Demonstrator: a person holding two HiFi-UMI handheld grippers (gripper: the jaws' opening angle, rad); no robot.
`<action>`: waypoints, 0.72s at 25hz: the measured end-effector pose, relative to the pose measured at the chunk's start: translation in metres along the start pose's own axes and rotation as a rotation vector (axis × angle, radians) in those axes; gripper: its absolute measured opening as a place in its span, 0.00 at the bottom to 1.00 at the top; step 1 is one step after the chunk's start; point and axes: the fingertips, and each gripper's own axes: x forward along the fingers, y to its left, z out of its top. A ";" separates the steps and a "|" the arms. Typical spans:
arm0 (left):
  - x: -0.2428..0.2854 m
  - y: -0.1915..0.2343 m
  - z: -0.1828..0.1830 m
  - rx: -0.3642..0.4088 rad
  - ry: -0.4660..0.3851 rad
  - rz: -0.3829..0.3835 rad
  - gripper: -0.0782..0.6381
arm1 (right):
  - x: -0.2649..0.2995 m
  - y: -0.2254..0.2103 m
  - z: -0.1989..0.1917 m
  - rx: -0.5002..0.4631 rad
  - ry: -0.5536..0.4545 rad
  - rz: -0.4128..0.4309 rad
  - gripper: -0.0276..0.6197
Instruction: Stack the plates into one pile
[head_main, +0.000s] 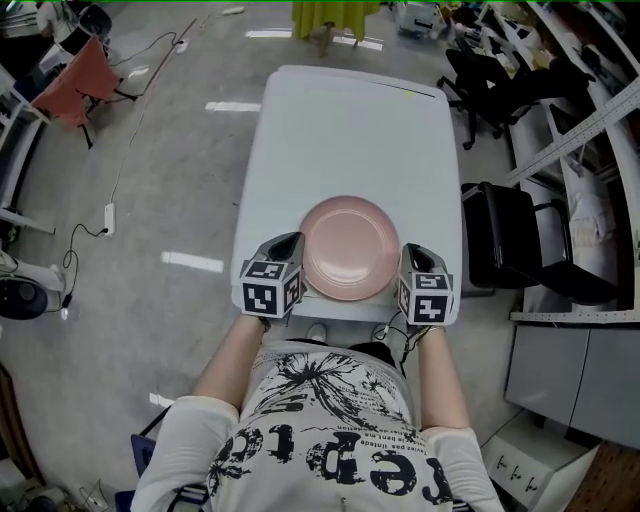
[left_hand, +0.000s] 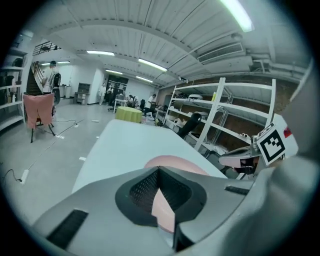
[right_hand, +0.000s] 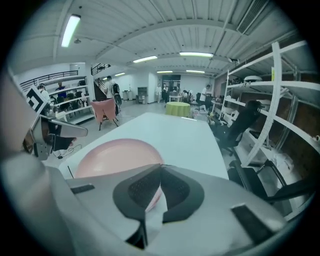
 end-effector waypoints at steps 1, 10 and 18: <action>-0.004 -0.006 0.009 0.009 -0.030 -0.027 0.11 | -0.005 0.002 0.009 -0.002 -0.037 0.010 0.05; -0.051 -0.059 0.082 0.185 -0.293 -0.220 0.11 | -0.076 0.043 0.087 -0.114 -0.398 0.149 0.05; -0.099 -0.086 0.128 0.304 -0.468 -0.330 0.11 | -0.118 0.066 0.124 -0.157 -0.575 0.157 0.05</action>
